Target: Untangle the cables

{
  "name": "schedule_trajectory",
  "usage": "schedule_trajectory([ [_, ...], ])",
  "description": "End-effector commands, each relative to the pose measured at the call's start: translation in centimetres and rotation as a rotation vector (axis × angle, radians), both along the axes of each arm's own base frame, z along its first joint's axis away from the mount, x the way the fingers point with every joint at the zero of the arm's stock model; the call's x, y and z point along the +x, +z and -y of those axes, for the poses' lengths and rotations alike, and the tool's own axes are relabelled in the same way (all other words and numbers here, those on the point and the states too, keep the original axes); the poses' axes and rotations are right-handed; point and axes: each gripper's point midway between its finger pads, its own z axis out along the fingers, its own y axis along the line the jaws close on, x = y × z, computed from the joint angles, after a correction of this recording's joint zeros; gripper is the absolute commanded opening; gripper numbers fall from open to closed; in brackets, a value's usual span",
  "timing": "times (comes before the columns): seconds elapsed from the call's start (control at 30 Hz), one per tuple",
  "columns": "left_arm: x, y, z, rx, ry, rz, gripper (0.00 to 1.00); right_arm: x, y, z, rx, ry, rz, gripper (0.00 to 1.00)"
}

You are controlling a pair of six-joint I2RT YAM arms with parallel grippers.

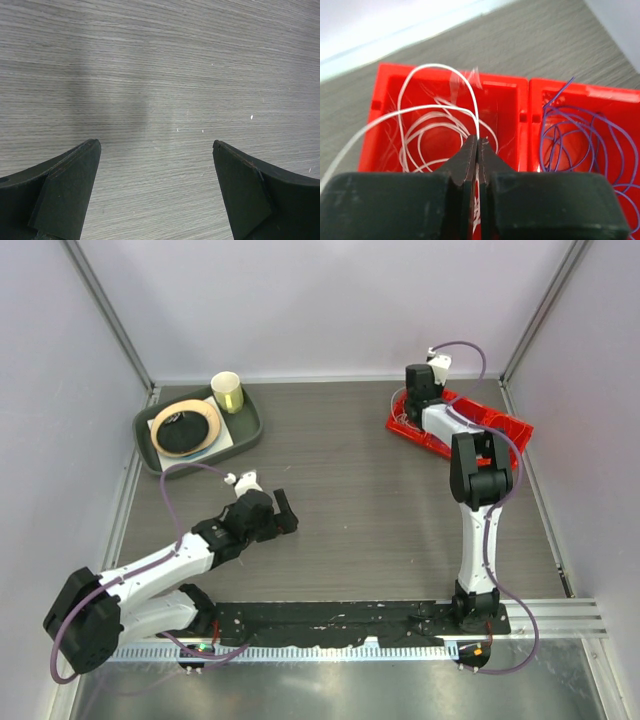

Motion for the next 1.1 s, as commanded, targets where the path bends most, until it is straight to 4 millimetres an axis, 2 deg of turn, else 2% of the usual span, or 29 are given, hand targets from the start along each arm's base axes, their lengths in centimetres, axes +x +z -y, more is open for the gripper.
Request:
schedule_trajectory([
  [0.0,1.4,2.2,1.0,-0.033,-0.008,0.060,1.00,0.4,0.9,-0.5,0.023,0.026,-0.005,0.07],
  [0.07,1.5,2.4,1.1,-0.037,-0.009,0.062,1.00,0.7,2.5,-0.9,0.035,0.050,0.025,0.11],
  [0.1,1.5,2.5,1.1,-0.036,-0.009,0.061,1.00,0.7,2.9,-1.0,0.034,0.064,0.023,0.17],
  [0.13,1.5,2.7,1.2,-0.041,-0.010,0.065,1.00,0.9,4.5,-1.2,0.042,0.071,0.048,0.23],
  [0.17,1.5,2.7,1.3,-0.044,-0.014,0.063,1.00,0.9,5.3,-1.4,0.046,0.081,0.054,0.31],
  [0.23,1.4,3.0,1.4,-0.051,-0.018,0.066,1.00,0.6,6.9,-1.3,0.047,0.083,0.074,0.35],
  [0.27,1.4,3.1,1.4,-0.055,-0.019,0.069,1.00,0.2,8.8,-1.2,0.050,0.085,0.105,0.37],
  [0.3,1.4,3.1,1.4,-0.057,-0.019,0.071,1.00,-0.1,9.9,-1.3,0.054,0.090,0.120,0.38],
  [0.33,1.4,2.9,1.4,-0.057,-0.017,0.068,1.00,-0.5,10.2,-1.3,0.055,0.099,0.120,0.39],
  [0.37,1.4,2.8,1.3,-0.056,-0.013,0.066,1.00,-1.1,12.5,-1.6,0.067,0.125,0.153,0.42],
  [0.43,1.4,2.8,1.3,-0.053,-0.012,0.061,1.00,-2.3,13.4,-1.7,0.072,0.144,0.142,0.51],
  [0.47,1.5,2.9,1.3,-0.051,-0.010,0.066,1.00,-3.0,14.1,-1.7,0.076,0.151,0.143,0.79],
  [0.5,1.5,2.9,1.0,-0.035,-0.002,0.067,1.00,-4.2,16.1,-1.5,0.080,0.152,0.165,0.93],
  [0.57,1.8,3.5,0.8,-0.025,0.011,0.079,1.00,-6.3,16.3,-1.4,0.097,0.153,0.159,0.93],
  [0.6,1.8,3.5,0.3,-0.006,0.020,0.076,1.00,-8.2,19.1,-1.3,0.118,0.163,0.213,0.93],
  [0.63,1.8,3.8,0.3,-0.006,0.025,0.080,1.00,-9.8,17.3,-1.2,0.131,0.167,0.180,0.94],
  [0.7,1.7,4.3,-0.1,-0.006,0.037,0.088,1.00,-12.5,17.5,-1.4,0.177,0.178,0.203,0.94],
  [0.73,1.5,4.1,-0.5,0.008,0.044,0.082,1.00,-15.3,16.7,-1.4,0.200,0.200,0.195,0.94],
  [0.77,1.4,4.6,-0.8,0.003,0.051,0.097,1.00,-17.0,16.6,-1.5,0.223,0.208,0.205,0.94],
  [0.8,1.3,4.8,-1.2,0.003,0.069,0.098,1.00,-18.7,15.4,-1.7,0.278,0.197,0.187,0.94],
  [0.83,1.1,4.7,-2.0,0.025,0.087,0.097,1.00,-21.6,14.2,-2.1,0.328,0.222,0.185,0.95],
  [0.9,0.6,5.2,-2.8,0.027,0.104,0.114,1.00,-24.3,12.3,-3.1,0.416,0.258,0.179,0.95],
  [0.93,0.4,5.1,-3.3,0.040,0.113,0.115,1.00,-26.8,10.6,-3.1,0.447,0.266,0.182,0.95],
  [1.0,0.6,5.2,-4.7,0.073,0.144,0.159,1.00,-28.8,9.0,-3.0,0.481,0.253,0.198,0.95],
  [1.07,0.8,5.5,-5.8,0.097,0.193,0.184,1.00,-31.3,6.5,-2.6,0.487,0.247,0.171,0.95],
])
